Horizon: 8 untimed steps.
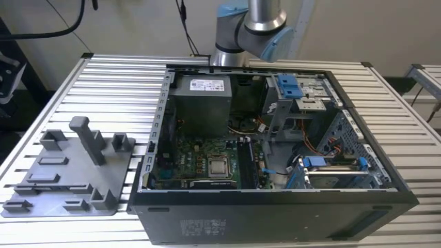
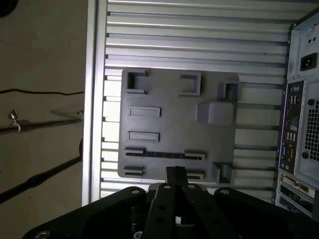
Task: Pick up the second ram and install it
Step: 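Pick up the second ram and move it above second insertion slot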
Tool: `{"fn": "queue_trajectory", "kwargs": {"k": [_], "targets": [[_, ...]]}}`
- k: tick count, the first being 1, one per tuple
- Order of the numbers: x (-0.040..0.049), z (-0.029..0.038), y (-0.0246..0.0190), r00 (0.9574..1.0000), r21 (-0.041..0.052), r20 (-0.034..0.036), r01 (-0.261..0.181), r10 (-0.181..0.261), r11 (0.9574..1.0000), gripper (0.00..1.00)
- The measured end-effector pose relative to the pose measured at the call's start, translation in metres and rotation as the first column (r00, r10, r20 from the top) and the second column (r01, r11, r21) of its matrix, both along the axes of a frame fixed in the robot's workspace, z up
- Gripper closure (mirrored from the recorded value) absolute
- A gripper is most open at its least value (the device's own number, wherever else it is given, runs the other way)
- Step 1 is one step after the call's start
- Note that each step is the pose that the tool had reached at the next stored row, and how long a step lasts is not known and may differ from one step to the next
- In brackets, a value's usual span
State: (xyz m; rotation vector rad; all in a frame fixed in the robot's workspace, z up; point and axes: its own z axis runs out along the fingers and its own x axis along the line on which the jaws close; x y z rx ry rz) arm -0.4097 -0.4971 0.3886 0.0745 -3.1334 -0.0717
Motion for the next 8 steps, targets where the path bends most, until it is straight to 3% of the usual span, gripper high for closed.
{"fn": "queue_trajectory", "kwargs": {"k": [8], "targets": [[0.0,0.0,0.0007,0.9959,-0.0032,-0.0002,-0.091,0.091,0.9959,0.89]]}}
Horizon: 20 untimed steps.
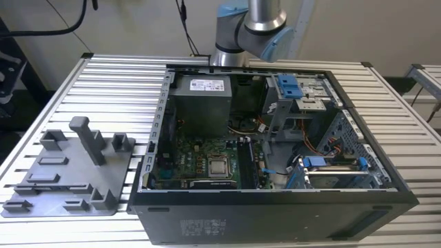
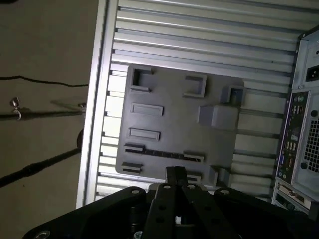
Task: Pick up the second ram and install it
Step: 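Pick up the second ram and move it above second insertion slot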
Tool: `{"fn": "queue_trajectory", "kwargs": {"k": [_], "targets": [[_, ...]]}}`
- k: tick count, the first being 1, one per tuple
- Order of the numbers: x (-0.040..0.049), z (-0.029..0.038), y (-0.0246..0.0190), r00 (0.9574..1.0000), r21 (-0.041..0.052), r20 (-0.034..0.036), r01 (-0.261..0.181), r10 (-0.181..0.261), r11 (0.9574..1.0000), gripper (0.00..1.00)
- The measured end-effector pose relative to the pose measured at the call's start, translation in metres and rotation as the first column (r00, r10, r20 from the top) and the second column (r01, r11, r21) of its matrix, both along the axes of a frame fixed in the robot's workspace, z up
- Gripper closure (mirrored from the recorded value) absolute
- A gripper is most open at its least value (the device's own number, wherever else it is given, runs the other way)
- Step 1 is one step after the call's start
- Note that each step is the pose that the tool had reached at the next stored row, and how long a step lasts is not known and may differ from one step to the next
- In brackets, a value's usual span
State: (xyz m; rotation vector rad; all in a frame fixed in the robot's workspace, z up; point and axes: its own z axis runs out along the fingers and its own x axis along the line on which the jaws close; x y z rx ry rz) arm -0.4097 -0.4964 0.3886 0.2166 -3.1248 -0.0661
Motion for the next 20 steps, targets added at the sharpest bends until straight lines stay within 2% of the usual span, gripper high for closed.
{"fn": "queue_trajectory", "kwargs": {"k": [4,9,13,20], "targets": [[0.0,0.0,0.0003,0.998,-0.0022,-0.0001,-0.063,0.063,0.998,0.89],[-0.0001,0.0,0.0005,0.9906,-0.0062,-0.0005,-0.137,0.137,0.9905,0.89],[-0.0001,0.0,0.0006,0.9802,-0.0097,-0.0011,-0.198,0.198,0.9802,0.89],[-0.0001,0.0001,0.001,0.958,-0.015,-0.0025,-0.287,0.287,0.9578,0.89]]}}
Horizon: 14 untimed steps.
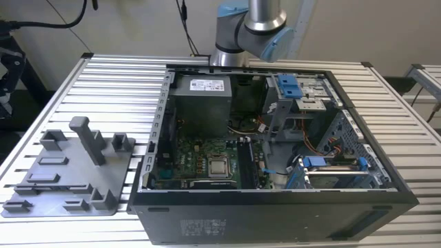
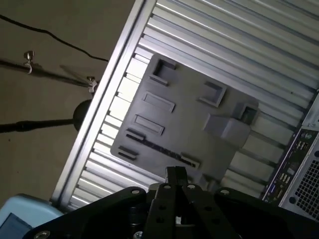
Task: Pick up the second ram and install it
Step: 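Pick up the second ram and move it above second insertion slot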
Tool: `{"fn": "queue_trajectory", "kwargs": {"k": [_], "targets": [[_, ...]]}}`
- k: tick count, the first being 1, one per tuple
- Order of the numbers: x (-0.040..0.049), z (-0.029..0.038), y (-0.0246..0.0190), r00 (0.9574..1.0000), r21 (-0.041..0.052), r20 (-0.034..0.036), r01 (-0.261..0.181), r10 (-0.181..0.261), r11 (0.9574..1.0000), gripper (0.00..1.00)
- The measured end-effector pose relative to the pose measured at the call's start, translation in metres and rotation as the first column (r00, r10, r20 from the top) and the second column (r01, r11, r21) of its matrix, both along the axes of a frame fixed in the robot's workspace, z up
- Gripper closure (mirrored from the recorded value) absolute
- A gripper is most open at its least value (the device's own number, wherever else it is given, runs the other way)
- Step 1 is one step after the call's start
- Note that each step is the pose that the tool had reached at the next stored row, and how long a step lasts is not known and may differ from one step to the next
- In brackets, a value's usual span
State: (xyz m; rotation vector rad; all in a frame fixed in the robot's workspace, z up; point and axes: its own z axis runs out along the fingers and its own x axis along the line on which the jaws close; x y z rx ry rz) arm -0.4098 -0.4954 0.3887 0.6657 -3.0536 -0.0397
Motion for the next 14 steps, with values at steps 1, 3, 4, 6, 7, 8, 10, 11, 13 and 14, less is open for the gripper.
{"fn": "queue_trajectory", "kwargs": {"k": [1,3,4,6,7,8,10,11,13,14], "targets": [[0.0,0.0,0.0002,0.9999,-0.001,0.0,-0.011,0.011,0.9999,0.89],[0.0,-0.0001,0.0002,0.9995,-0.0025,0.0,-0.03,0.03,0.9995,0.89],[0.0,-0.0001,0.0002,0.9992,-0.0029,0.0,-0.04,0.04,0.9992,0.89],[0.0,-0.0001,0.0003,0.9981,-0.0033,0.0,-0.062,0.062,0.998,0.89],[0.0,0.0,0.0002,0.9973,-0.0035,-0.0001,-0.074,0.074,0.9973,0.89],[0.0,0.0,0.0003,0.9963,-0.0035,-0.0001,-0.086,0.086,0.9963,0.89],[0.0,0.0,0.0003,0.9938,-0.0035,-0.0001,-0.111,0.111,0.9938,0.89],[0.0,0.0,0.0003,0.9923,-0.0035,-0.0001,-0.124,0.124,0.9923,0.89],[0.0,0.0,0.0003,0.9885,-0.0036,-0.0001,-0.151,0.151,0.9885,0.89],[0.0,0.0,0.0003,0.9864,-0.0038,-0.0001,-0.164,0.164,0.9864,0.89]]}}
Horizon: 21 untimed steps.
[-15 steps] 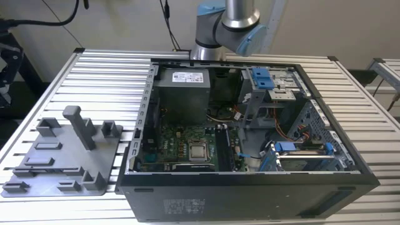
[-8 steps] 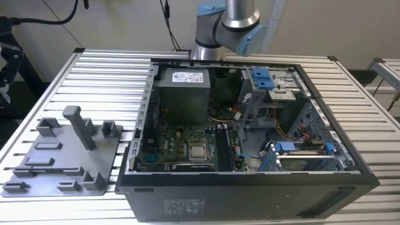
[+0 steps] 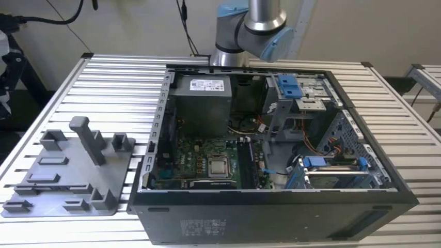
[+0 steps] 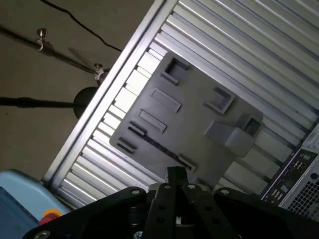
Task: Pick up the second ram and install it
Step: 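Pick up the second ram and move it above second insertion slot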
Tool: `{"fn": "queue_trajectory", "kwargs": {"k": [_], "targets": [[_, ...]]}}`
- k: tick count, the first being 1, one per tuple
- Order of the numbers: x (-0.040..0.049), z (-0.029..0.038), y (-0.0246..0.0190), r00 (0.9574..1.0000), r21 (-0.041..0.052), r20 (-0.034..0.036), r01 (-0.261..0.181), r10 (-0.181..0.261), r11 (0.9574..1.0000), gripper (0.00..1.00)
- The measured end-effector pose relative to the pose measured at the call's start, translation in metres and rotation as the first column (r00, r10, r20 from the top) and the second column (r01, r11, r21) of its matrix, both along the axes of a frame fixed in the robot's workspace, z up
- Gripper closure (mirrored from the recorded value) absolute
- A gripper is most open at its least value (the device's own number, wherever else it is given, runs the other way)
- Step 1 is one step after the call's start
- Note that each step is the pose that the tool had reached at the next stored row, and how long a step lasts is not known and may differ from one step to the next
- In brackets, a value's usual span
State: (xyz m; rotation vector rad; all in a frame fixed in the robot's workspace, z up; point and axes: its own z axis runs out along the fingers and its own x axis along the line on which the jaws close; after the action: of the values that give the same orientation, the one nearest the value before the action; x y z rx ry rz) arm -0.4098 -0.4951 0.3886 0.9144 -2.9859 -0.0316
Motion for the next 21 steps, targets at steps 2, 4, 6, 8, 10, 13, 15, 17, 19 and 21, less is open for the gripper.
{"fn": "queue_trajectory", "kwargs": {"k": [2,4,6,8,10,13,15,17,19,21], "targets": [[0.0,0.0,0.0,0.9996,-0.0002,0.0,-0.029,0.029,0.9996,0.89],[0.0,0.0,0.0,0.9984,-0.0005,0.0,-0.057,0.057,0.9984,0.89],[0.0,0.0,0.0002,0.9966,-0.0009,0.0,-0.082,0.082,0.9966,0.89],[0.0,0.0,0.0003,0.9946,-0.0015,0.0,-0.104,0.104,0.9946,0.89],[0.0,0.0,0.0007,0.9917,-0.0022,-0.0002,-0.129,0.129,0.9917,0.89],[-0.0001,-0.0002,0.0018,0.986,-0.0035,-0.0003,-0.167,0.167,0.986,0.89],[0.0,-0.0003,0.0025,0.9818,-0.0046,-0.0005,-0.19,0.19,0.9818,0.89],[0.0,-0.0005,0.0034,0.9771,-0.0069,-0.001,-0.213,0.213,0.977,0.89],[-0.0001,-0.0007,0.0049,0.9724,-0.0102,-0.0017,-0.233,0.233,0.9723,0.89],[-0.0003,-0.0008,0.0067,0.9671,-0.0132,-0.0025,-0.254,0.254,0.967,0.89]]}}
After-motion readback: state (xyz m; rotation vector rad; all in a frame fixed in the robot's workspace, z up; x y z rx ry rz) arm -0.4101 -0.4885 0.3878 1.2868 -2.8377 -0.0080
